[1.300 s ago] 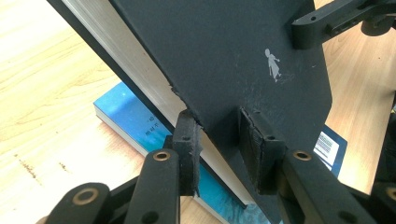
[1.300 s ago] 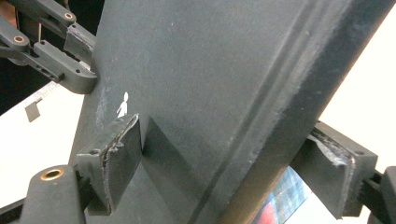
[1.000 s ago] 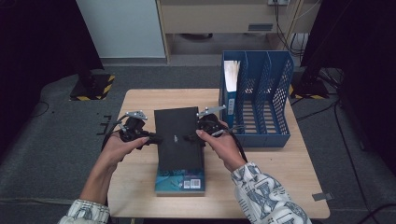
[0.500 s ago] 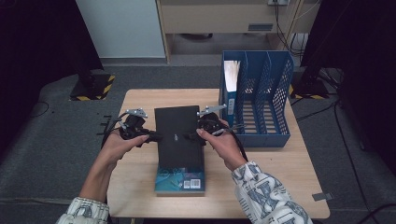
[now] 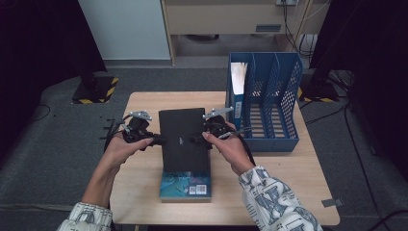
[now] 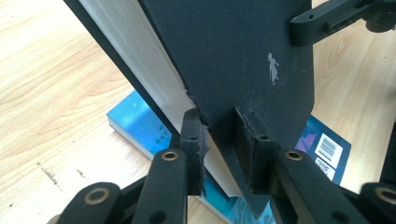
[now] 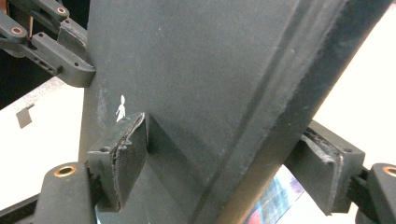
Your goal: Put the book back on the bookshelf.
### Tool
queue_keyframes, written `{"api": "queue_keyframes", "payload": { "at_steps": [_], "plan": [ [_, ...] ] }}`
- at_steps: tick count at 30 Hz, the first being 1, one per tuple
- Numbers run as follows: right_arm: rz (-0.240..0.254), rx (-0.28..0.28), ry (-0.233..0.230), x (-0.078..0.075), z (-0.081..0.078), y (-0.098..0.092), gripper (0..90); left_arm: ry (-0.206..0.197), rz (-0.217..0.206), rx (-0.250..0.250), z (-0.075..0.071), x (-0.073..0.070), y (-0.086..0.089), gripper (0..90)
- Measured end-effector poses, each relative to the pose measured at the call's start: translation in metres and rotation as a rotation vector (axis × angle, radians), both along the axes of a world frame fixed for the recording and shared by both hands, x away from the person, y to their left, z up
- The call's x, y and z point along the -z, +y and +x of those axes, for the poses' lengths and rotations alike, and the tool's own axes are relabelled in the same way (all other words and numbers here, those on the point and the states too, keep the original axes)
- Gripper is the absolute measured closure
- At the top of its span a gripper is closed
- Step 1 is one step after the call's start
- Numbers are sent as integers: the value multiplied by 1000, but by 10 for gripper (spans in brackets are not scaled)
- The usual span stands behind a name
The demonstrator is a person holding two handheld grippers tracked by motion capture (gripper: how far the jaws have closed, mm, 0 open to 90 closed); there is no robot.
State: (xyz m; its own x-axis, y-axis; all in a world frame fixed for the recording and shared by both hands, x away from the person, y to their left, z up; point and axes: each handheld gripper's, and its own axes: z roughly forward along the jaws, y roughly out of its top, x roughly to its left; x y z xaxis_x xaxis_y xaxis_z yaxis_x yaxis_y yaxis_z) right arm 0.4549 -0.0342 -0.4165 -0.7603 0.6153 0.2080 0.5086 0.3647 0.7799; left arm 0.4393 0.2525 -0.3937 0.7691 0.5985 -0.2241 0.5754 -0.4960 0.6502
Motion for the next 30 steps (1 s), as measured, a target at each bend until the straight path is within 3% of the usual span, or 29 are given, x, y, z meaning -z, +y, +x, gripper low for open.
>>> {"api": "queue_keyframes", "payload": {
  "at_steps": [19,30],
  "plan": [
    [-7,11,-28,-6,13,4,257,-20,1,-33,12,-3,2,733],
    [-18,19,-40,-9,23,6,259,-30,50,-32,22,-9,-2,733]
  ]
}}
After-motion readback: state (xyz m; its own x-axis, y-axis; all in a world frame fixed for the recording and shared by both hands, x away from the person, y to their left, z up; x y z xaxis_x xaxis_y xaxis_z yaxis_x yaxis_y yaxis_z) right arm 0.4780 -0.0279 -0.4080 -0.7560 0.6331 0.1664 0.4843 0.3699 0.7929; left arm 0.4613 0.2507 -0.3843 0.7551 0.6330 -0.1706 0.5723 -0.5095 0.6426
